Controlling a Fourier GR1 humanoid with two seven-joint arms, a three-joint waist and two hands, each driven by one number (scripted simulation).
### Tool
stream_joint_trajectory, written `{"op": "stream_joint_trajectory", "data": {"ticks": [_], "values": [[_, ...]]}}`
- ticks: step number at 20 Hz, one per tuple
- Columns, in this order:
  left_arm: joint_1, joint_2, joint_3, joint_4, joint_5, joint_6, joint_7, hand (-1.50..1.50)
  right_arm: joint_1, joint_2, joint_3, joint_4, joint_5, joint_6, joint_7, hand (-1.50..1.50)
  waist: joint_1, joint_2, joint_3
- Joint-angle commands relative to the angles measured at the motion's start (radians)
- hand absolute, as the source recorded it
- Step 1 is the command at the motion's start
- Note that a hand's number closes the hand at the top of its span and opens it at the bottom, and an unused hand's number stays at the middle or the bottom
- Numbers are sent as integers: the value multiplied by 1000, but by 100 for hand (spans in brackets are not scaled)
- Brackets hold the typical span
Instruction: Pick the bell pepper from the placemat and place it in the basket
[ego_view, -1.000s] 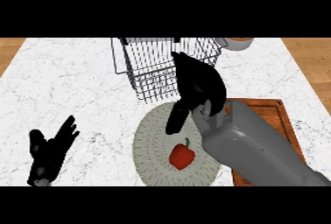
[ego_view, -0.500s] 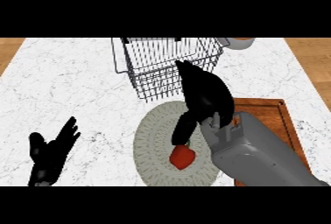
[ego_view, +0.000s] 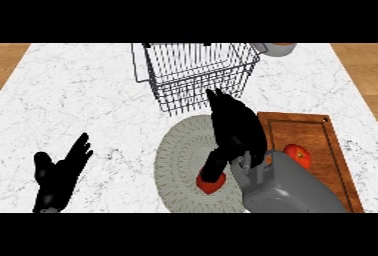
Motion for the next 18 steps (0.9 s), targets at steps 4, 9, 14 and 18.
{"op": "stream_joint_trajectory", "data": {"ticks": [4,9,14,18], "values": [[66,0,-23,31,-9,-8,54,0,88,50,45,-14,74,23,239,-150,20,13,-9],[35,-13,-25,37,-17,-3,59,0,197,70,105,-19,158,-18,197,-150,19,16,-8],[24,-27,-25,82,-25,-7,47,0,238,101,117,-31,215,-3,201,-150,15,17,-9],[35,-24,-35,20,-37,-3,72,0,261,95,81,2,254,-13,128,-150,30,19,-8]]}}
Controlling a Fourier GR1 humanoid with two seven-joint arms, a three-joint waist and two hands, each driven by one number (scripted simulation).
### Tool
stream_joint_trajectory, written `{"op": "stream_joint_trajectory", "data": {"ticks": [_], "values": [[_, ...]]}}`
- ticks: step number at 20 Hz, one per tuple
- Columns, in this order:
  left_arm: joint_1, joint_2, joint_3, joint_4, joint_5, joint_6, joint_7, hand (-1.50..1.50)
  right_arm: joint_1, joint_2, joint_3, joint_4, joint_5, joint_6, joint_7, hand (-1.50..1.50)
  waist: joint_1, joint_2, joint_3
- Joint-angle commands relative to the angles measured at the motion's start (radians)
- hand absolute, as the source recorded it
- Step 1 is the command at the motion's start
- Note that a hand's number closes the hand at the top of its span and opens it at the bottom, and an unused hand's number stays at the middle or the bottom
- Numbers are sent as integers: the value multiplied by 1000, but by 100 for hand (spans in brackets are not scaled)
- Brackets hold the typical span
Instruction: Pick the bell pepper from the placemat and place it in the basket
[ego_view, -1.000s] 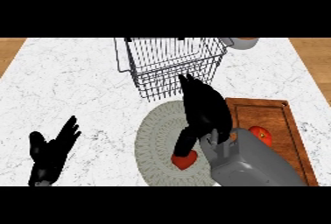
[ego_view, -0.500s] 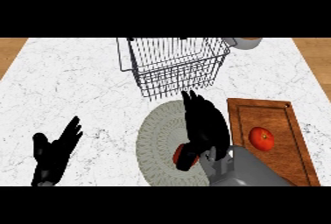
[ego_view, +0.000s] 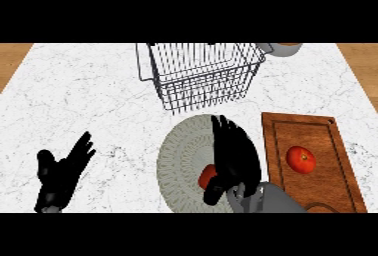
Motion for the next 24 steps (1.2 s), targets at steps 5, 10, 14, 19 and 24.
{"op": "stream_joint_trajectory", "data": {"ticks": [5,10,14,19,24], "values": [[61,-16,-11,37,-1,-7,41,0,65,37,-21,37,93,9,102,-150,12,11,-10],[37,-10,-4,57,-3,-28,42,0,45,125,-7,106,140,26,119,-150,15,13,-11],[33,-3,4,68,-9,-29,49,0,125,113,-22,149,144,41,65,-150,9,14,-11],[72,-1,3,29,-12,-34,49,0,145,128,-47,160,170,55,66,-150,15,11,-10],[4,-23,11,84,-29,-24,62,0,171,128,-54,185,194,19,-14,-150,8,13,-10]]}}
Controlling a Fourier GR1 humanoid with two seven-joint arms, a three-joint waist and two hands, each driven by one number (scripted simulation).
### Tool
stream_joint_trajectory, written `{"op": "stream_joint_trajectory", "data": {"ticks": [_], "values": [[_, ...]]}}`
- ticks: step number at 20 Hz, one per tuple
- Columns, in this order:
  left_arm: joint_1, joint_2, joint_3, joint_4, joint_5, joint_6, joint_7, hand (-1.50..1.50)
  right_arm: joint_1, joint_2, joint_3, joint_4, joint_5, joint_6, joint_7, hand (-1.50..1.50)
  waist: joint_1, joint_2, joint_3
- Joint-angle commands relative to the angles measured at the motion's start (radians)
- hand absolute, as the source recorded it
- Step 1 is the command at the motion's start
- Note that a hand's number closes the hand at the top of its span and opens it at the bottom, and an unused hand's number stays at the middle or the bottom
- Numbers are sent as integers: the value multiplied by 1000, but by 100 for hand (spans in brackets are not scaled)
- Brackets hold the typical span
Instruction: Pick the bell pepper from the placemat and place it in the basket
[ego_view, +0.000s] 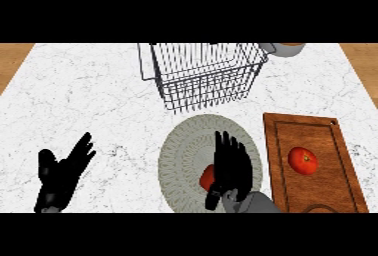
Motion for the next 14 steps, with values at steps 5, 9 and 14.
{"op": "stream_joint_trajectory", "data": {"ticks": [5,9,14], "values": [[21,-30,-22,88,-24,-5,33,0,3,17,5,35,23,-1,100,-150,1,9,-11],[37,-5,7,61,-13,-21,34,0,-28,17,17,58,-1,2,149,-150,10,9,-11],[22,-15,18,83,-12,-38,12,0,-29,-15,41,90,76,40,13,150,2,9,-11]]}}
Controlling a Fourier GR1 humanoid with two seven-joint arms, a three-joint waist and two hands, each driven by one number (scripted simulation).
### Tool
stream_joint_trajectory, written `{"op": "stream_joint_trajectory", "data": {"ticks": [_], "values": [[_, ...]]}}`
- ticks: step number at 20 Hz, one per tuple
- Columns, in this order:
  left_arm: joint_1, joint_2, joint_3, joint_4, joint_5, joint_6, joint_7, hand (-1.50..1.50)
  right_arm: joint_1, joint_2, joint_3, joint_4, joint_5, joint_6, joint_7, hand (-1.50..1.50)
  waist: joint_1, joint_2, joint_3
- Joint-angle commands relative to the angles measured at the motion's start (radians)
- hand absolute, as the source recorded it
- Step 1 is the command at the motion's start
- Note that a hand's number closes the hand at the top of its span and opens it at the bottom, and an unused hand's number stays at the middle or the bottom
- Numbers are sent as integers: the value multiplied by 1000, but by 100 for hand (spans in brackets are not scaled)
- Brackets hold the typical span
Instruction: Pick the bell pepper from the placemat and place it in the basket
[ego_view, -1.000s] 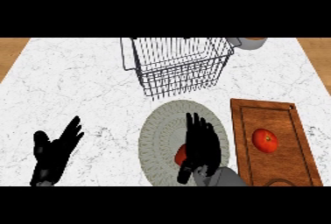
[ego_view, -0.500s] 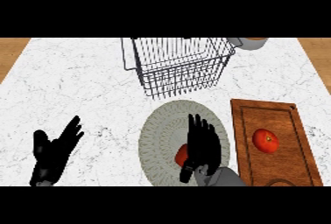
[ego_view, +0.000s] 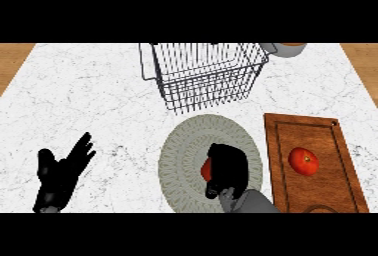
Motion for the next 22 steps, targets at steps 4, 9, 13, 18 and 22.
{"op": "stream_joint_trajectory", "data": {"ticks": [4,9,13,18,22], "values": [[11,-20,-6,60,-13,0,57,0,19,12,43,35,91,35,38,150,-3,9,-11],[-19,2,19,103,-3,-35,38,0,-70,18,190,66,50,9,27,150,18,13,-11],[-12,0,-25,50,-12,-58,43,0,-207,18,354,63,-56,32,-62,150,102,23,-11],[-35,-23,-31,76,-20,-43,60,0,-359,18,468,63,-123,-105,21,150,75,16,-11],[-25,-30,-32,75,-33,-31,42,0,-395,19,353,-15,-155,-317,-5,150,78,18,-10]]}}
